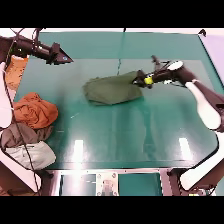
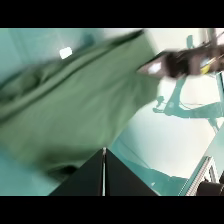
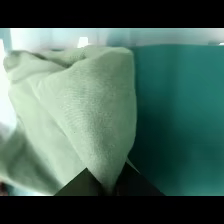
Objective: Fold the shirts.
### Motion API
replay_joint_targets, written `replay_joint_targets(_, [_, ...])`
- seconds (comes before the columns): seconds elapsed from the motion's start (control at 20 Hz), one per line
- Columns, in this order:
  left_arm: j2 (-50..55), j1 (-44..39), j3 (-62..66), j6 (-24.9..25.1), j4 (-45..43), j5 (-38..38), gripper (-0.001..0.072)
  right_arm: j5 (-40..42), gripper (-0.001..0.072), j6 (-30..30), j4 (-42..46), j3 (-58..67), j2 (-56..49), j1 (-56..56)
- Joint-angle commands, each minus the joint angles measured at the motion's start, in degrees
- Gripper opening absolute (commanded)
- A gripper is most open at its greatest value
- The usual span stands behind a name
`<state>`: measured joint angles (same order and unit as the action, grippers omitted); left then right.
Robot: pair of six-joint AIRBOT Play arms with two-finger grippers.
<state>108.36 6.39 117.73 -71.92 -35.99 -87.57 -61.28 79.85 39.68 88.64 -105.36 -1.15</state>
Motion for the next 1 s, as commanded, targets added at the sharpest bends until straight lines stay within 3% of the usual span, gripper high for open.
replay_joint_targets(0.0, [0.0,0.0,0.0,0.0,0.0,0.0,0.0025,0.2,0.0011,5.8,9.1,-0.4,7.8,-10.5])
replay_joint_targets(0.15, [0.0,0.0,0.0,0.0,0.0,0.1,0.0025,-0.2,0.0011,11.4,17.2,-4.6,16.1,-23.4])
replay_joint_targets(0.35, [0.0,0.0,0.0,0.0,0.0,0.1,0.0025,0.2,0.0011,14.3,23.0,-17.0,25.2,-42.1])
replay_joint_targets(0.7, [0.0,0.0,0.0,0.0,0.0,0.1,0.0025,7.6,0.0009,13.7,24.7,-40.3,38.7,-74.0])
replay_joint_targets(0.95, [0.0,0.0,0.0,0.0,0.0,0.1,0.0025,10.6,0.0010,11.1,24.9,-48.7,39.7,-82.1])
